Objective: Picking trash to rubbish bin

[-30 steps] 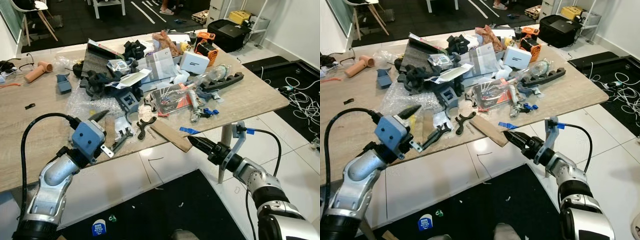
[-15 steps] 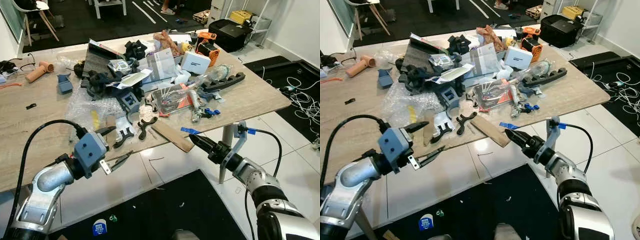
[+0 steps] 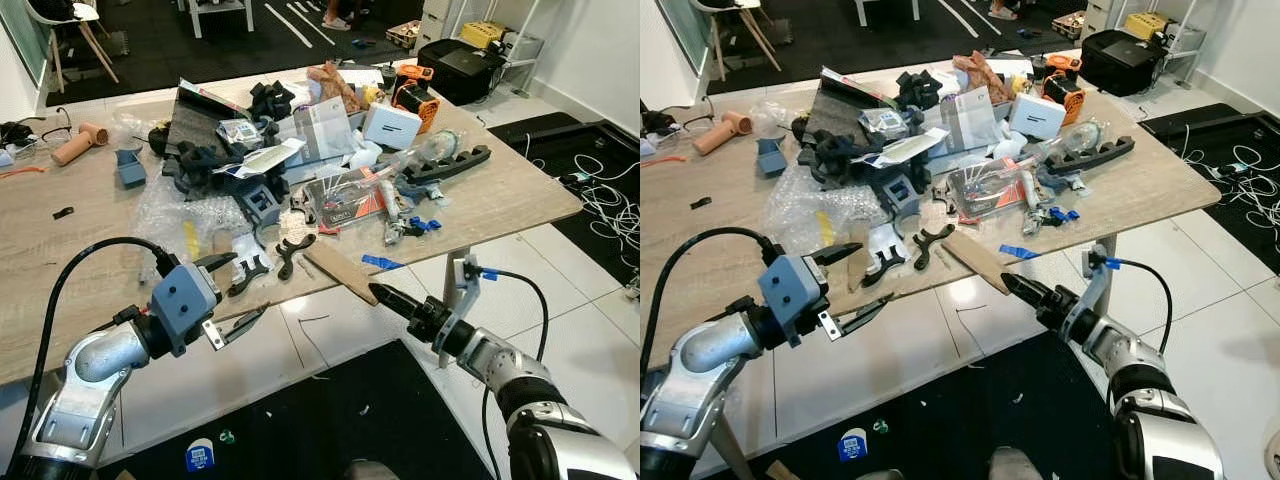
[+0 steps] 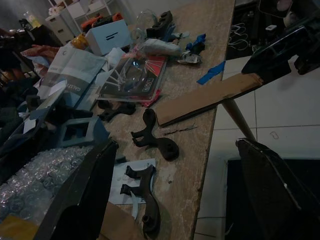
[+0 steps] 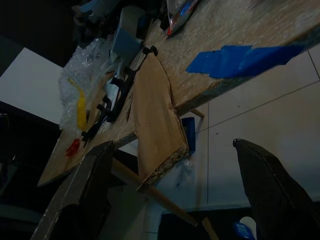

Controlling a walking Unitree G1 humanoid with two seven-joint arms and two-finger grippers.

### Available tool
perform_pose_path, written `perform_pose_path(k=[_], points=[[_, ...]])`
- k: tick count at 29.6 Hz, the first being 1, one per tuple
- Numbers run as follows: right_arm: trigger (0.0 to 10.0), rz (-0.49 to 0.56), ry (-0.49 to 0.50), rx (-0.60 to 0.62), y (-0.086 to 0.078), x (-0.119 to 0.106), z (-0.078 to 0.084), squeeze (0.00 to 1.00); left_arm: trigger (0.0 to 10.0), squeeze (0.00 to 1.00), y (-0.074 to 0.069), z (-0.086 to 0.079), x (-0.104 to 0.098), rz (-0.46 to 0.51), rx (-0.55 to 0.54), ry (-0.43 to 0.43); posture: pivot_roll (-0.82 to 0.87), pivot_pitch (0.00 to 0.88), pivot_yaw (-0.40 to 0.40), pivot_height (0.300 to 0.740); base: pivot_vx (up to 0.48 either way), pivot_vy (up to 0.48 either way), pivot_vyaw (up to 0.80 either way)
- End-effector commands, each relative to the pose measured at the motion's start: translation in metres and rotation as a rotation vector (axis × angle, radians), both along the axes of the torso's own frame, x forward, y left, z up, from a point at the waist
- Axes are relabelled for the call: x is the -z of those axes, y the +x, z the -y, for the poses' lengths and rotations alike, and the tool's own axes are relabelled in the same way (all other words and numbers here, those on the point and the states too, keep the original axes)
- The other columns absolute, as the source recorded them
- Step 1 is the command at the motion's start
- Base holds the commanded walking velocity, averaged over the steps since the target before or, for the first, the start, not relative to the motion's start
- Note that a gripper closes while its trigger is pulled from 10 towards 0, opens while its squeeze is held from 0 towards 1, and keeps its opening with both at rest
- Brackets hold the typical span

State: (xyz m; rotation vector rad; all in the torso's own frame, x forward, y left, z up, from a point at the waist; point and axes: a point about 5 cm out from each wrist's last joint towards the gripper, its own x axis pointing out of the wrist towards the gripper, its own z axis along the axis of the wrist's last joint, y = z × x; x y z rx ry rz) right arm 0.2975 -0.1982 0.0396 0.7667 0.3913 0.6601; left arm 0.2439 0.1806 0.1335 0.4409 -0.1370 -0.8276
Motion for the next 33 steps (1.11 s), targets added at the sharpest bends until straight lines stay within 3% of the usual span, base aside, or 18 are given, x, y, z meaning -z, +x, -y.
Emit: perform_pose_path(k=[1,8,9,33], points=[[10.0,-0.032,-0.004,-0.015,-0.0019,0.0044,-0.0042,0.0,10.0,0.0,-0.002,-0.0023,0.0011,-0.01,0.012,0.038,-0.03,0.0,0.002,0.74,0.0,0.0,0.0],[10.0,-0.027,-0.01,-0.027,-0.002,0.0052,-0.0078,0.0,10.0,0.0,-0.002,-0.0035,0.0004,-0.003,0.004,0.043,-0.03,0.0,0.007,0.74,0.0,0.0,0.0],[0.0,-0.023,-0.019,-0.028,-0.0016,0.0055,-0.0084,0.0,10.0,0.0,-0.0017,-0.0036,-0.0002,0.0,0.003,0.041,-0.03,0.0,0.008,0.74,0.0,0.0,0.0],[0.0,0.017,0.015,-0.026,0.0022,-0.0014,-0.0062,0.0,10.0,0.0,-0.0008,-0.0015,-0.0071,0.021,0.003,0.048,-0.03,0.0,0.009,0.74,0.0,0.0,0.0]])
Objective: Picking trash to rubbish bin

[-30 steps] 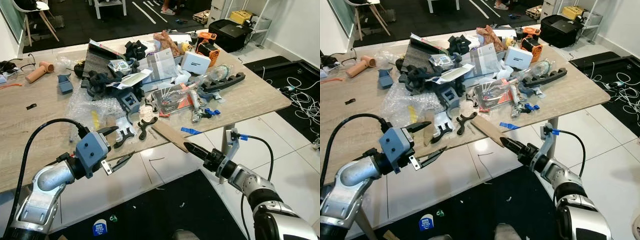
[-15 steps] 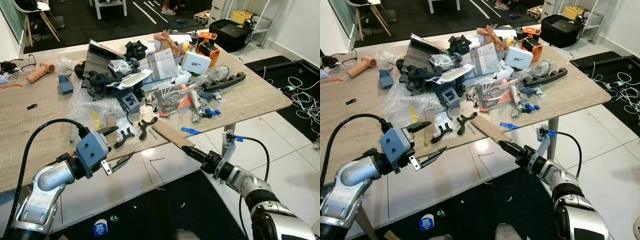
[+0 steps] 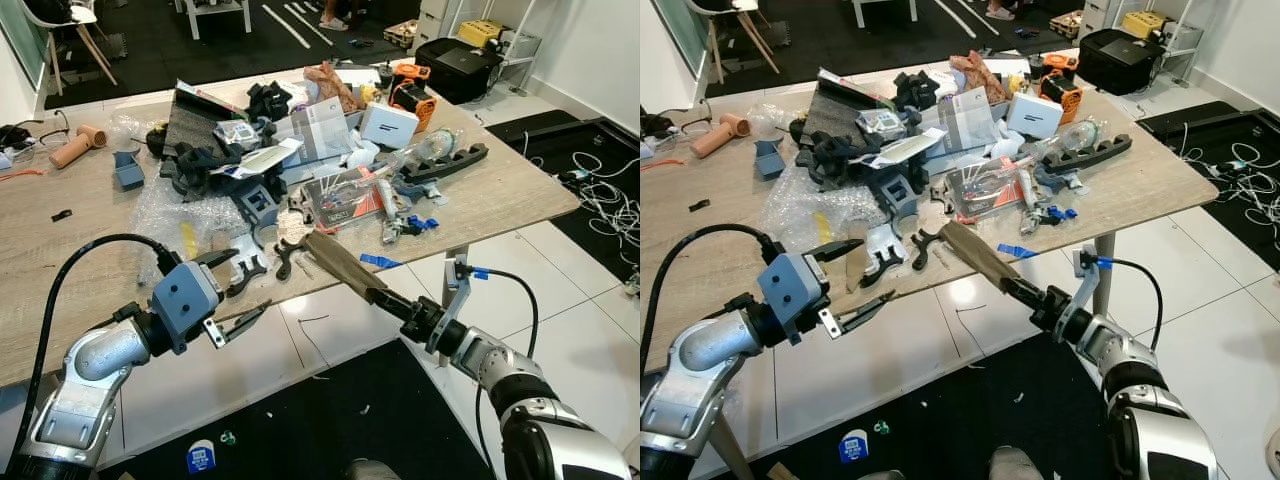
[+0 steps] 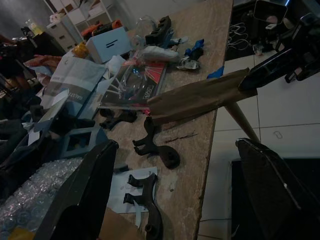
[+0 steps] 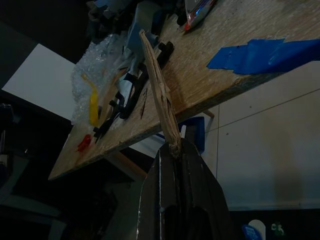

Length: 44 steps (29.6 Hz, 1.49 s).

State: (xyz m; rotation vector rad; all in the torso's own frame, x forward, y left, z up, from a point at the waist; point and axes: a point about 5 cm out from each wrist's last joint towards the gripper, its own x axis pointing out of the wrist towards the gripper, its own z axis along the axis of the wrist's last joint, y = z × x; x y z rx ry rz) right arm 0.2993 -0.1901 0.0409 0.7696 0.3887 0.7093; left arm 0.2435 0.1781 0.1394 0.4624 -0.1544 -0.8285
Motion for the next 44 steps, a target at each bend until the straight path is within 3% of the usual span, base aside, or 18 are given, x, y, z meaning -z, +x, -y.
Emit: perform_pose_path(k=[1,8,11,14,15,18,19,20,21,22,23,24,25,29,30,32,34,44], points=[[0.0,0.003,0.001,0.016,0.001,0.0,0.002,0.0,10.0,0.0,0.0,-0.004,-0.001,-0.003,-0.003,0.036,-0.03,0.0,0.009,0.74,0.0,0.0,0.0],[0.0,0.087,0.034,0.001,0.007,-0.017,0.01,0.0,10.0,0.0,0.001,-0.006,-0.005,0.016,-0.027,-0.006,-0.03,0.0,0.01,0.74,0.0,0.0,0.0],[0.0,0.195,0.061,-0.037,0.014,-0.039,0.013,0.0,10.0,0.0,0.004,-0.008,-0.011,0.037,-0.055,-0.067,-0.03,0.0,0.005,0.74,0.0,0.0,0.0],[0.0,0.234,0.071,-0.053,0.016,-0.048,0.013,0.0,10.0,0.0,0.005,-0.009,-0.013,0.045,-0.065,-0.088,-0.03,0.0,0.005,0.74,0.0,0.0,0.0],[10.0,0.333,0.082,-0.072,0.023,-0.072,0.01,0.0,10.0,0.0,0.008,-0.011,-0.016,0.068,-0.103,-0.141,-0.03,0.0,0.004,0.74,0.0,0.0,0.0],[10.0,0.524,0.113,-0.106,0.028,-0.122,-0.001,0.0,10.0,0.0,0.015,-0.016,-0.023,0.112,-0.195,-0.274,-0.04,0.0,0.003,0.74,0.0,0.0,0.0],[10.0,0.524,0.113,-0.106,0.028,-0.122,-0.001,0.0,10.0,0.0,0.015,-0.016,-0.023,0.112,-0.195,-0.274,-0.04,0.0,0.003,0.74,0.0,0.0,0.0],[10.0,0.57,0.123,-0.119,0.028,-0.135,-0.007,0.0,10.0,0.0,0.018,-0.017,-0.026,0.115,-0.23,-0.337,-0.04,0.0,0.003,0.74,0.0,0.0,0.0],[10.0,0.57,0.123,-0.119,0.028,-0.135,-0.007,0.0,10.0,0.0,0.018,-0.017,-0.026,0.115,-0.23,-0.337,-0.04,0.0,0.003,0.74,0.0,0.0,0.0],[10.0,0.614,0.132,-0.13,0.027,-0.147,-0.017,0.0,10.0,0.0,0.023,-0.016,-0.029,0.112,-0.27,-0.424,-0.04,0.0,-0.001,0.74,0.0,0.0,0.0],[10.0,0.614,0.132,-0.13,0.027,-0.147,-0.017,0.0,10.0,0.0,0.023,-0.016,-0.029,0.112,-0.27,-0.424,-0.04,0.0,-0.001,0.74,0.0,0.0,0.0],[10.0,0.656,0.125,-0.102,0.029,-0.155,-0.031,0.0,10.0,0.0,0.03,-0.012,-0.031,0.087,-0.315,-0.539,-0.04,0.0,-0.004,0.74,0.0,0.0,0.0],[10.0,0.662,0.036,-0.015,0.034,-0.152,-0.055,0.0,10.0,0.0,0.039,0.003,-0.028,0.028,-0.347,-0.648,-0.04,0.0,-0.008,0.74,0.0,0.0,0.0],[10.0,0.662,-0.083,-0.01,0.034,-0.139,-0.067,0.0,10.0,0.0,0.042,0.015,-0.024,0.002,-0.331,-0.671,-0.03,0.0,-0.015,0.74,0.0,0.0,0.0],[10.0,0.613,-0.126,0.002,0.036,-0.127,-0.068,0.0,10.0,0.0,0.044,0.023,-0.02,-0.028,-0.323,-0.689,-0.04,0.0,-0.019,0.74,0.0,0.0,0.0],[10.0,0.568,-0.101,0.045,0.041,-0.124,-0.064,0.0,10.0,0.0,0.046,0.033,-0.016,-0.063,-0.314,-0.701,-0.04,0.0,-0.019,0.74,0.0,0.0,0.0],[10.0,0.556,-0.199,0.119,0.047,-0.122,-0.057,0.0,10.0,0.0,0.05,0.045,-0.013,-0.106,-0.276,-0.698,-0.03,0.0,-0.019,0.74,-0.261,0.0,0.0],[10.0,0.549,-0.258,0.138,0.041,-0.117,-0.06,0.0,10.0,0.0,0.058,0.043,-0.008,-0.135,-0.312,-0.71,-0.03,0.0,-0.016,0.74,-0.303,0.0,0.0]])
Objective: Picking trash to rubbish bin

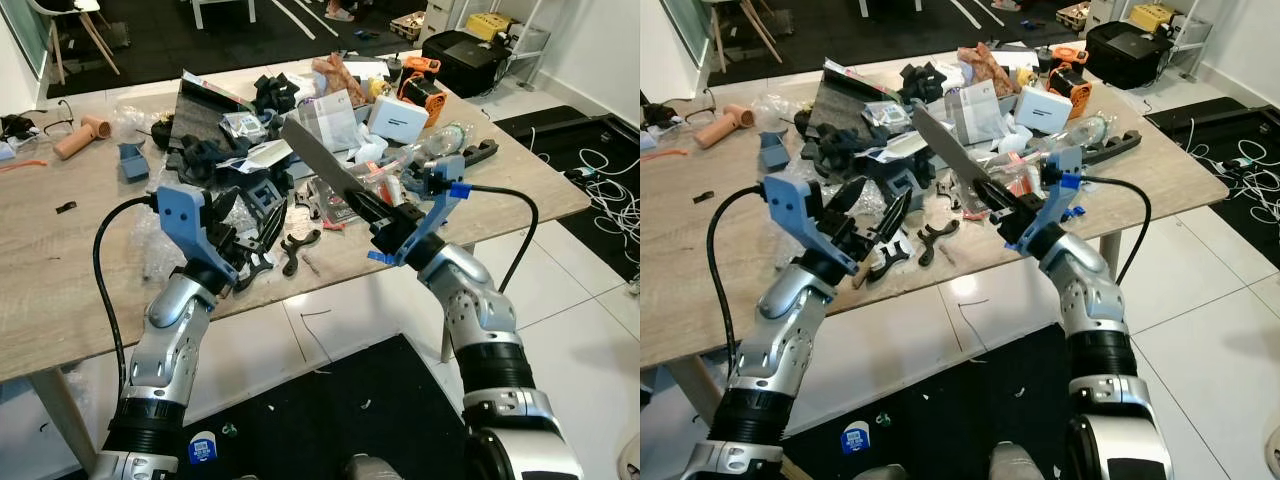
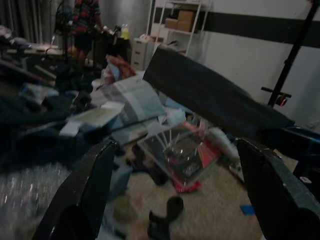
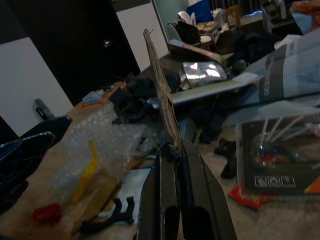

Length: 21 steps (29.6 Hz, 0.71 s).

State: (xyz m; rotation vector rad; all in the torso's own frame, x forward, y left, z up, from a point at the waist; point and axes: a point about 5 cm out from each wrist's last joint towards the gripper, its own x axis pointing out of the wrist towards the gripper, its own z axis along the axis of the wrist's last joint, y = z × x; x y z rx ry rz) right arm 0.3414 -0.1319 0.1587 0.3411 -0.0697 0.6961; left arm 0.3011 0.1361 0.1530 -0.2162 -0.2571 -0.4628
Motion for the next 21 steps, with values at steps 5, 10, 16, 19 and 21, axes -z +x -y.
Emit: perform_pose_path(k=[5,10,16,19,21], points=[[10.0,0.01,-0.016,0.009,0.0002,0.0022,-0.0027,0.0,10.0,0.0,0.0005,0.0009,0.0083,-0.037,-0.012,-0.007,-0.03,0.0,-0.014,0.74,-0.344,0.0,0.0],[10.0,0.008,-0.022,0.009,0.0006,0.0035,-0.0035,0.0,10.0,0.0,0.0012,0.003,0.01,-0.039,0.001,0.008,-0.03,0.0,-0.016,0.74,-0.352,0.0,0.0],[10.0,0.0,-0.021,0.011,0.0001,0.0049,-0.004,0.0,10.0,0.0,0.0016,0.0043,0.0116,-0.037,0.008,0.025,-0.03,0.0,-0.017,0.74,-0.358,0.0,0.0],[10.0,0.001,-0.022,0.013,0.0002,0.0049,-0.0043,0.0,10.0,0.0,0.0016,0.0047,0.0117,-0.034,0.013,0.033,-0.03,0.0,-0.018,0.74,-0.356,0.0,0.0],[10.0,0.001,-0.022,0.013,0.0002,0.0049,-0.0043,0.0,10.0,0.0,0.0016,0.0047,0.0117,-0.034,0.013,0.034,-0.03,0.0,-0.018,0.74,-0.356,0.0,0.0]])
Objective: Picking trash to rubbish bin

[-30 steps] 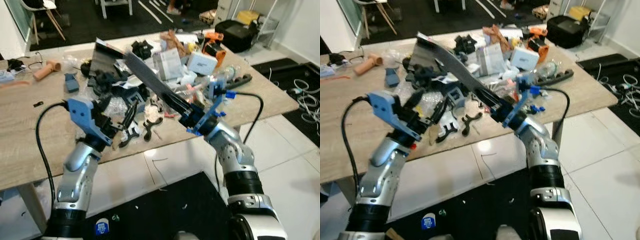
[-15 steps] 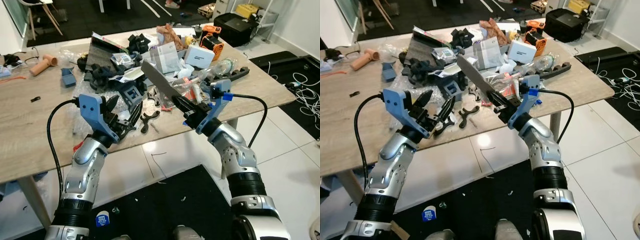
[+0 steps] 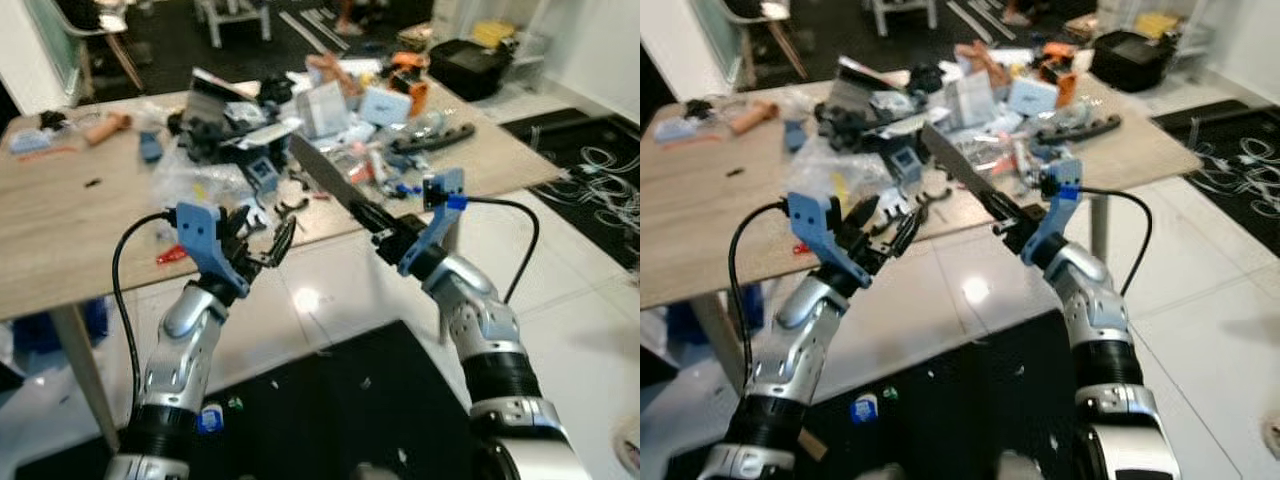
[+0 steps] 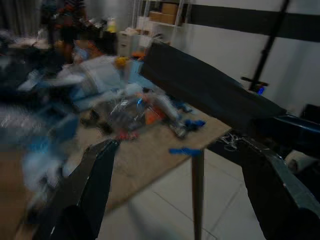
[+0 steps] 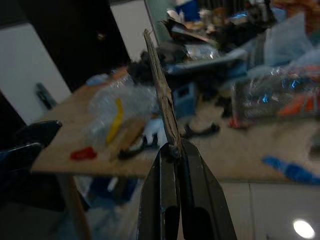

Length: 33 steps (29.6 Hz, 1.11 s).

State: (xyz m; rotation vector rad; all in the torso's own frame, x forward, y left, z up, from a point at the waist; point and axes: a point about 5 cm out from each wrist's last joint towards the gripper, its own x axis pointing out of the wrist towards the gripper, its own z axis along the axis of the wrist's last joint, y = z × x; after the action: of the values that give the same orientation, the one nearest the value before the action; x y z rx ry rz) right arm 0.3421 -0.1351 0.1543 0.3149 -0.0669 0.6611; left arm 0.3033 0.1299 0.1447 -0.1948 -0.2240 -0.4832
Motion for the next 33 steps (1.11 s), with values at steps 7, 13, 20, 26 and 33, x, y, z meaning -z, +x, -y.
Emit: perform_pose_path(k=[7,13,20,26,33], points=[[10.0,0.001,0.003,-0.021,0.0001,0.0,-0.0075,0.0,10.0,0.0,-0.0001,-0.0011,0.0028,-0.003,-0.005,0.01,-0.03,0.0,-0.021,0.74,-0.36,0.0,0.0],[10.0,-0.002,0.001,-0.02,0.0004,-0.0002,-0.0075,0.0,10.0,0.0,0.0002,-0.0011,0.0025,-0.001,-0.004,0.013,-0.03,0.0,-0.021,0.74,-0.357,0.0,0.0],[10.0,0.005,-0.005,-0.018,0.0005,-0.0011,-0.0076,0.0,10.0,0.0,0.0001,-0.001,0.0016,0.006,0.001,0.013,-0.03,0.0,-0.019,0.74,-0.2,0.0,0.0],[10.0,-0.017,-0.03,-0.024,0.0011,0.0009,-0.0091,0.0,10.0,0.0,0.0,-0.0008,0.0012,0.01,0.006,0.016,-0.03,0.0,-0.019,0.74,0.0,0.0,-0.58],[10.0,-0.026,-0.034,-0.027,0.0017,0.0016,-0.0096,0.0,10.0,0.0,0.0002,-0.0004,0.0011,0.013,0.013,0.027,-0.03,0.0,-0.017,0.74,0.0,0.0,-0.79]])
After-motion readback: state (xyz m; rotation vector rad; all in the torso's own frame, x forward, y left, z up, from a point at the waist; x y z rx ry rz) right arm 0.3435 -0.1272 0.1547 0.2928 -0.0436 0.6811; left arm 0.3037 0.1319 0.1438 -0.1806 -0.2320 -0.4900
